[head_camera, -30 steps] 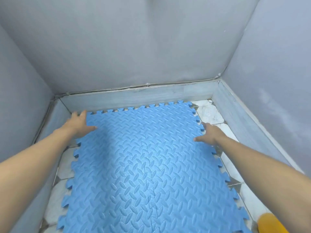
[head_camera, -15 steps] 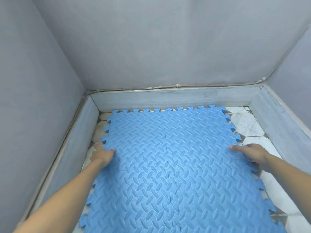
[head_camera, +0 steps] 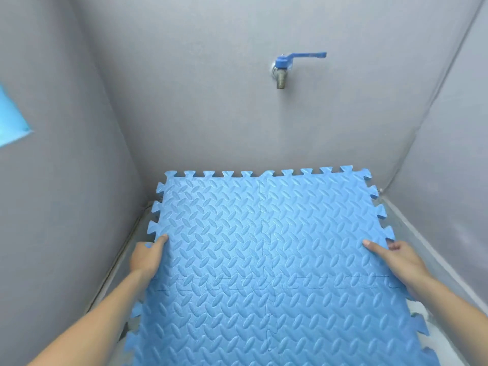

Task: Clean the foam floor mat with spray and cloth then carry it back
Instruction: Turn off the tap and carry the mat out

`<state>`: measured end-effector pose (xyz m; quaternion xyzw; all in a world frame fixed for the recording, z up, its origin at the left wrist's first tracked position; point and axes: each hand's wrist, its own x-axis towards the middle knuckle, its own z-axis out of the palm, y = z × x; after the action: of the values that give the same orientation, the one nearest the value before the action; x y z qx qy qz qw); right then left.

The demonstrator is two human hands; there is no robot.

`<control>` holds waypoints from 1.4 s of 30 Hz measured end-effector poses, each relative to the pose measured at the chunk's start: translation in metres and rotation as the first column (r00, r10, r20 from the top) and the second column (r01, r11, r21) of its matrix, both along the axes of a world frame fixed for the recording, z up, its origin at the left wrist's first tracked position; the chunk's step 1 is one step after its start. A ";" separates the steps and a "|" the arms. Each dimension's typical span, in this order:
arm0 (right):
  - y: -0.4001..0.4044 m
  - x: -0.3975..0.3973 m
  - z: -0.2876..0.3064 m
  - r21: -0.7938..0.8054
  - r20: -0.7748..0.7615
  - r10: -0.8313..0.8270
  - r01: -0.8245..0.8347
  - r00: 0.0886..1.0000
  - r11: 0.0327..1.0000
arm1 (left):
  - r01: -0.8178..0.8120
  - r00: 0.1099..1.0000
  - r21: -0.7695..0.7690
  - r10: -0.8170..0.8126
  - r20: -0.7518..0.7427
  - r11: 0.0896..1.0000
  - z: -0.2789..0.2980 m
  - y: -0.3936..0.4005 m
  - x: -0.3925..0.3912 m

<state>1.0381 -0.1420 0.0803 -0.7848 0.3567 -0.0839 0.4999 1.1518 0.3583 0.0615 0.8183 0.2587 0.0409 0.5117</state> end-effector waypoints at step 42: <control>0.090 0.154 0.289 -0.796 0.238 0.391 -0.052 0.889 0.603 | 0.160 0.935 0.178 -0.207 0.287 0.971 0.100 -0.063 0.068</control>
<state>1.1922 -0.0522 0.3688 -0.9271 0.0766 -0.3179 0.1830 1.2194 0.2954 0.1616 0.8594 0.0956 0.1379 0.4830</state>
